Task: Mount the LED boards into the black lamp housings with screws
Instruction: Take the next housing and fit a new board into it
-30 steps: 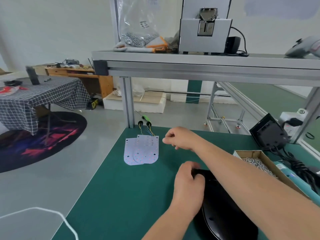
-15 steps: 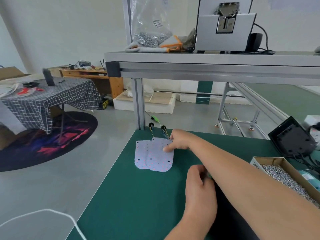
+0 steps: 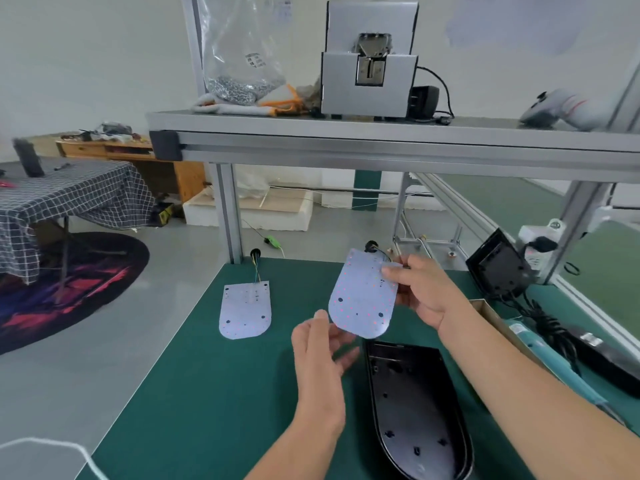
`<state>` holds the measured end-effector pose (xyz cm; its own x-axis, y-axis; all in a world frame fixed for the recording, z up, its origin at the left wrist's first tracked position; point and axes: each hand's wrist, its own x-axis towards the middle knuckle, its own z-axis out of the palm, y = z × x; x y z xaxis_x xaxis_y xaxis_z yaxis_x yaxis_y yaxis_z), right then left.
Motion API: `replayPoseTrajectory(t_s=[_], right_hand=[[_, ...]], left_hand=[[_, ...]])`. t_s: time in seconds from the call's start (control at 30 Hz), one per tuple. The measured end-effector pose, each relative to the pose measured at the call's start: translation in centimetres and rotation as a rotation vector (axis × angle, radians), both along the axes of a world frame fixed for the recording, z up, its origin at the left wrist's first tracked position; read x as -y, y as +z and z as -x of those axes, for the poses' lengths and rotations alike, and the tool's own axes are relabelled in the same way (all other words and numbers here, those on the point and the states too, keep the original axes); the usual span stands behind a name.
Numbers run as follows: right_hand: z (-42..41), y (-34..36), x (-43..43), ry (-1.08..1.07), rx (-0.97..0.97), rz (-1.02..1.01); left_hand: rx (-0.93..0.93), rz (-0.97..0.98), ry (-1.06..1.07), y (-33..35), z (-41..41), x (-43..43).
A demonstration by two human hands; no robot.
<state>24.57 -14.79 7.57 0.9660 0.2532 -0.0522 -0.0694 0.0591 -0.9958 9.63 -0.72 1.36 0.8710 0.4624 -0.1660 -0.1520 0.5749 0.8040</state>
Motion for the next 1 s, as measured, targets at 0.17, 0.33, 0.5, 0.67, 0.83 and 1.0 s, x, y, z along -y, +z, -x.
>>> replayPoseTrajectory(t_s=[0.17, 0.33, 0.5, 0.67, 0.83, 1.0], right_hand=[[5.1, -0.8, 2.0, 0.016, 0.076, 0.091], [7.3, -0.9, 3.4, 0.020, 0.134, 0.071], [3.6, -0.2, 4.1, -0.057, 0.390, 0.519], [0.8, -0.5, 2.7, 0.091, 0.640, 0.865], [1.8, -1.1, 2.0, 0.074, 0.648, 0.758], [5.6, -1.5, 0.7, 0.255, 0.701, 0.679]], left_hand=[[-0.017, -0.338, -0.148, 1.1, 0.7, -0.3], [0.017, -0.454, -0.294, 2.3, 1.3, -1.7], [0.076, -0.226, -0.452, 2.8, 1.7, -2.8], [0.128, -0.147, -0.551, 2.5, 1.7, -2.9], [0.162, -0.003, -0.476, 2.2, 1.2, -3.1], [0.206, 0.057, -0.426, 2.1, 0.7, -2.6]])
